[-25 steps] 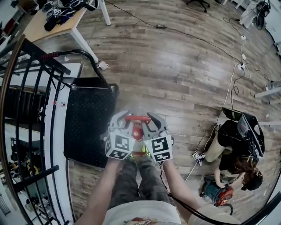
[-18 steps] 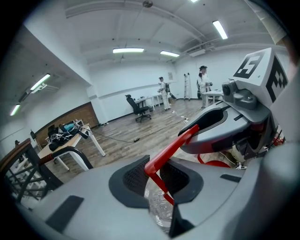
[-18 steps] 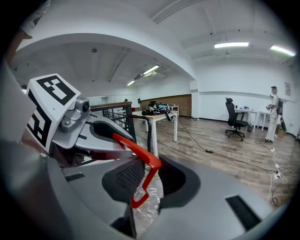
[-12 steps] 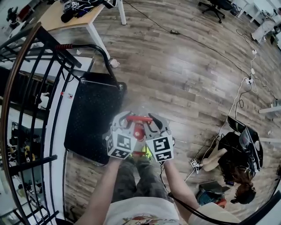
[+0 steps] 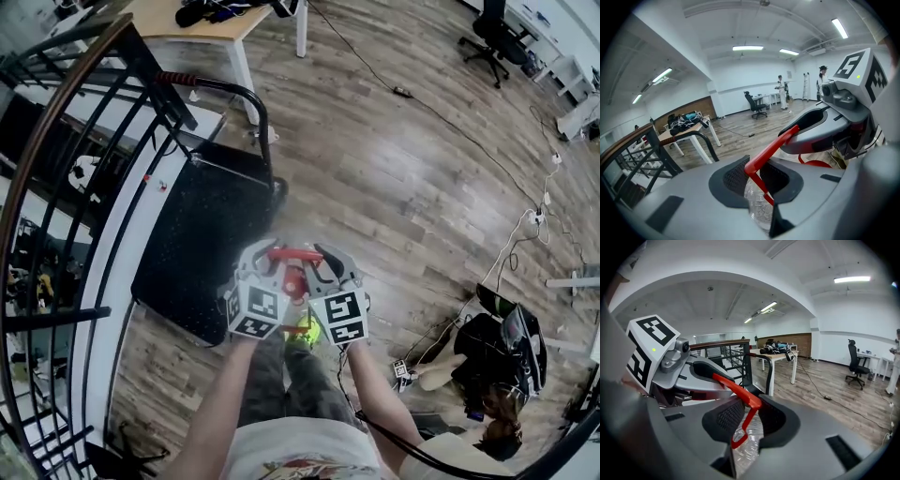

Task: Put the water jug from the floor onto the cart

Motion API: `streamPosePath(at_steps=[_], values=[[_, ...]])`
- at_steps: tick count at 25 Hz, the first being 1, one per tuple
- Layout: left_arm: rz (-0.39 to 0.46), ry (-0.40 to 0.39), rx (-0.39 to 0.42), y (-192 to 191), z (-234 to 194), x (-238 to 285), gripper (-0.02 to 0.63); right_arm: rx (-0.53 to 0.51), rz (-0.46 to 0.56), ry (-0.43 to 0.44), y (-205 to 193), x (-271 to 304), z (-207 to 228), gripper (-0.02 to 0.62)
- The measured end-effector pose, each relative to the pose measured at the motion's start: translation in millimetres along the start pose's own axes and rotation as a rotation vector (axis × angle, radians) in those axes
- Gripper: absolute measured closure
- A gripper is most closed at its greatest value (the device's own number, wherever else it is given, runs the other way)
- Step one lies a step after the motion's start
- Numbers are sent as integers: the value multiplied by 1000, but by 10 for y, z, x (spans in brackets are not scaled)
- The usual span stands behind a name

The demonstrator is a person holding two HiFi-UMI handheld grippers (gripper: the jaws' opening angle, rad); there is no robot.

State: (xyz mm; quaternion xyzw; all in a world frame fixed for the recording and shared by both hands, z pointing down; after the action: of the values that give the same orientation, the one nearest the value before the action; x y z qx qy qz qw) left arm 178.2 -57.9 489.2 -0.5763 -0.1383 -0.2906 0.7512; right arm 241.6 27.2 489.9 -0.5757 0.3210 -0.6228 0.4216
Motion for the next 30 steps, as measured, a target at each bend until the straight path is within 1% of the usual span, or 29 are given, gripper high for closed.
streamPosePath(at_steps=[8, 11, 17, 22, 24, 27, 30], values=[[-24, 52, -71, -233, -588, -35, 537, -33, -34, 65, 282, 561, -223, 500], [-31, 68, -78, -293, -900, -64, 537, -39, -39, 86, 455, 813, -342, 500], [-34, 85, -90, -405, -1390, -32, 537, -51, -49, 102, 698, 1247, -477, 500], [-28, 99, -106, -626, -1701, -51, 537, -73, -50, 115, 769, 1576, -665, 500], [-25, 115, -112, -693, -1850, -65, 537, -84, -43, 124, 825, 1719, -737, 500], [-31, 146, -133, -798, -2144, -55, 537, -101, -45, 152, 958, 2006, -837, 500], [-50, 167, -171, -915, -2444, 6, 537, -120, -75, 193, 1090, 2336, -891, 500]])
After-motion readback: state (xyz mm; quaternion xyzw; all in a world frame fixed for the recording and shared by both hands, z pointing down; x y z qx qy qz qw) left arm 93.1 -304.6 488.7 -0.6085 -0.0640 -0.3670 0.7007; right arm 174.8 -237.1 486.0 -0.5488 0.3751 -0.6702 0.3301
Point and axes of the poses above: the fingertips, and each gripper's own axes: x forward along the fingers, z to its right, y out of its top, the point moved 6 cm from there along -x, backward along the fingers, and after that the axes turned 9 degrees about y, right-handed, at the moved point
